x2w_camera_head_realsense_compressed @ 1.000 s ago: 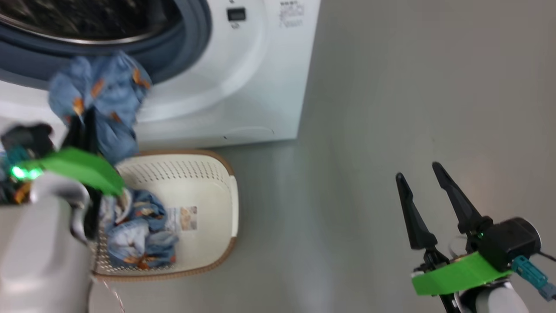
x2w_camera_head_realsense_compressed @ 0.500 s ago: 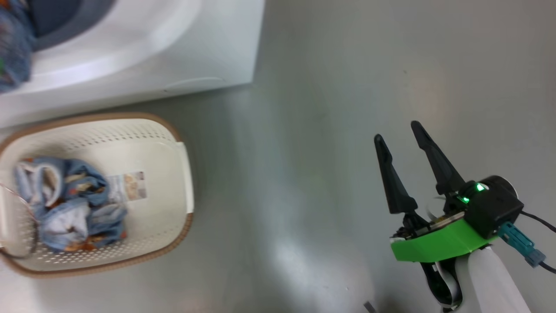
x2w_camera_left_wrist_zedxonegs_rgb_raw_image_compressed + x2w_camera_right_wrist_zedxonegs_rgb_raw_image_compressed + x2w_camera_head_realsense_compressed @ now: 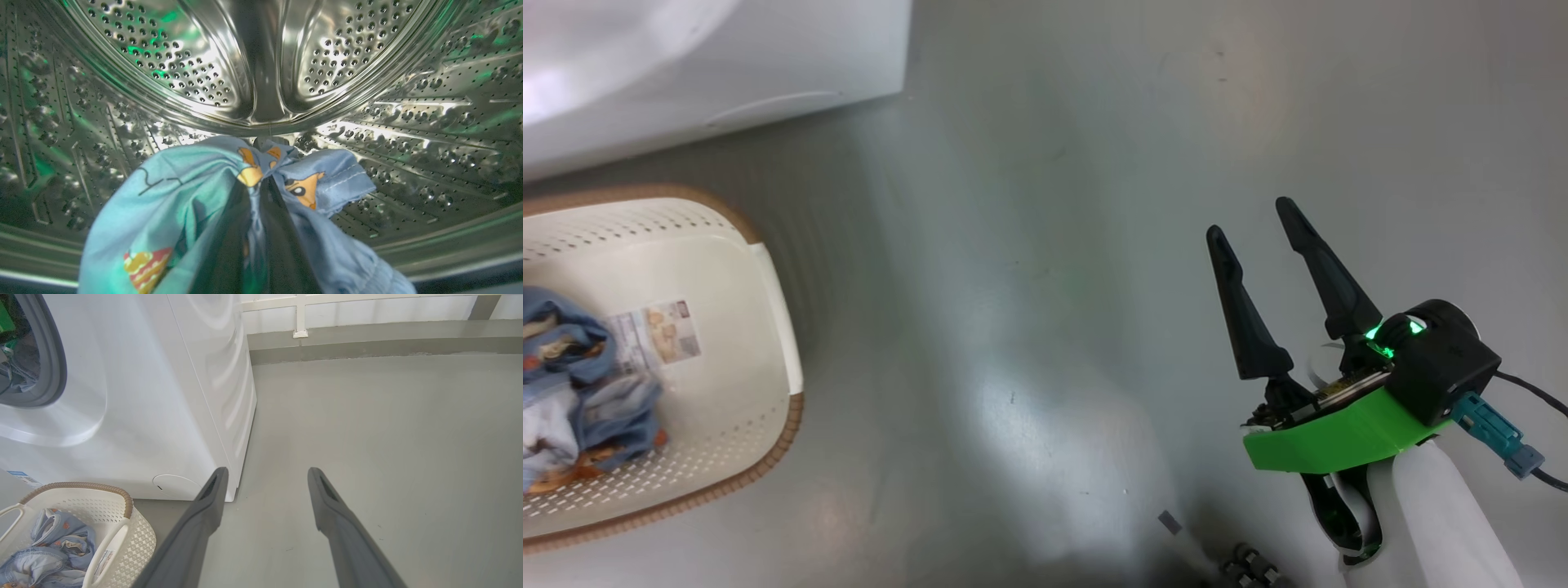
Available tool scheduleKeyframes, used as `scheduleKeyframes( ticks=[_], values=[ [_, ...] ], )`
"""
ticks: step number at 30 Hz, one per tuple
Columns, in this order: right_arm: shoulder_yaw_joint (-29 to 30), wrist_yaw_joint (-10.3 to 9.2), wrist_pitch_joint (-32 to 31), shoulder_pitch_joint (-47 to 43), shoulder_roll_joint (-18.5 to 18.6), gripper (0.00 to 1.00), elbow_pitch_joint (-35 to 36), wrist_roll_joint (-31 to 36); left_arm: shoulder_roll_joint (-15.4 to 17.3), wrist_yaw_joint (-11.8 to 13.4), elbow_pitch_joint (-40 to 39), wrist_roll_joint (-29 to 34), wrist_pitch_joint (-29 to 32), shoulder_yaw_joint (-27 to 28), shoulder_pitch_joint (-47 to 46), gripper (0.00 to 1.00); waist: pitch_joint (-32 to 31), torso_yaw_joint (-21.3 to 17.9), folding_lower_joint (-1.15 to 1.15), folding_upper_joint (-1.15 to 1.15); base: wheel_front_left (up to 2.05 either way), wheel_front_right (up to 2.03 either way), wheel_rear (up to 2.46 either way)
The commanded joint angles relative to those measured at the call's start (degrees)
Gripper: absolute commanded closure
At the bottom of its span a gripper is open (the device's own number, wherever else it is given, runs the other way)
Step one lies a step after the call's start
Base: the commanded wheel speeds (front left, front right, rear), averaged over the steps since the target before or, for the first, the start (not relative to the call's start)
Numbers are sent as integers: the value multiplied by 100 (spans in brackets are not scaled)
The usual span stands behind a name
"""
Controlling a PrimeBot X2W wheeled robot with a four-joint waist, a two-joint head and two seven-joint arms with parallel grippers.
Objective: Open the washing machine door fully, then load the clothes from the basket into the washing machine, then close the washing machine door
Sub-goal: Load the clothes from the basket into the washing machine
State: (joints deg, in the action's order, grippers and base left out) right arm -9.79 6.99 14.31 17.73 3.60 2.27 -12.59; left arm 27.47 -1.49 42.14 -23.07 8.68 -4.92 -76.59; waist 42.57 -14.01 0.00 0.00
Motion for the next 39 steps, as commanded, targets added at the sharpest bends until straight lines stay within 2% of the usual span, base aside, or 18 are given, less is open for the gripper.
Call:
scheduleKeyframes(
  ticks=[1, 8, 18, 19, 21, 22, 23, 24, 32, 39],
  values=[
    [-128, 50, 68, -54, -22, 0, 149, -58, 379, 68, -226, 102, -223, 115, -164, 100, 111, -77, 0, 0, 0, 0, 0],
    [-127, 50, 68, 8, -26, 0, 168, -59, 415, 153, -259, 330, -1386, 74, -422, 100, 161, -59, 0, 0, 0, 0, 0],
    [-161, 50, 68, 38, -36, 0, 146, -107, 281, 29, 386, 48, -1458, 133, -241, 98, 175, -45, 0, 0, 0, 0, 0],
    [-153, 50, 68, 42, -36, 0, 146, -110, 270, 23, 429, 26, -1463, 138, -240, 82, 173, -44, 0, 0, 0, 0, 0],
    [-139, 50, 68, 47, -35, 0, 139, -107, 264, 11, 494, 13, -1487, 126, -247, 27, 169, -40, 0, 0, 0, 0, 0],
    [-139, 50, 68, 47, -35, 0, 139, -107, 264, 11, 494, 13, -1487, 126, -247, 27, 169, -40, 0, 0, 0, 0, 0],
    [-134, 50, 69, 50, -34, 0, 135, -104, 263, 5, 525, 7, -1504, 121, -248, 18, 163, -38, 0, 0, 0, 0, 0],
    [-132, 50, 69, 50, -34, 0, 130, -102, 267, 4, 557, 10, -1516, 110, -244, 0, 158, -36, 0, 0, 0, 0, 0],
    [-108, 50, 69, 19, -23, 0, 93, -94, 218, 30, 684, 53, -1866, 19, -82, 0, -2, 53, 0, 0, 0, 0, 0],
    [-60, 50, 69, -87, 9, 0, 80, -52, 87, 9, 627, 4, -2137, -16, 439, 0, -306, 218, 0, 0, 0, 0, 0]
  ],
)
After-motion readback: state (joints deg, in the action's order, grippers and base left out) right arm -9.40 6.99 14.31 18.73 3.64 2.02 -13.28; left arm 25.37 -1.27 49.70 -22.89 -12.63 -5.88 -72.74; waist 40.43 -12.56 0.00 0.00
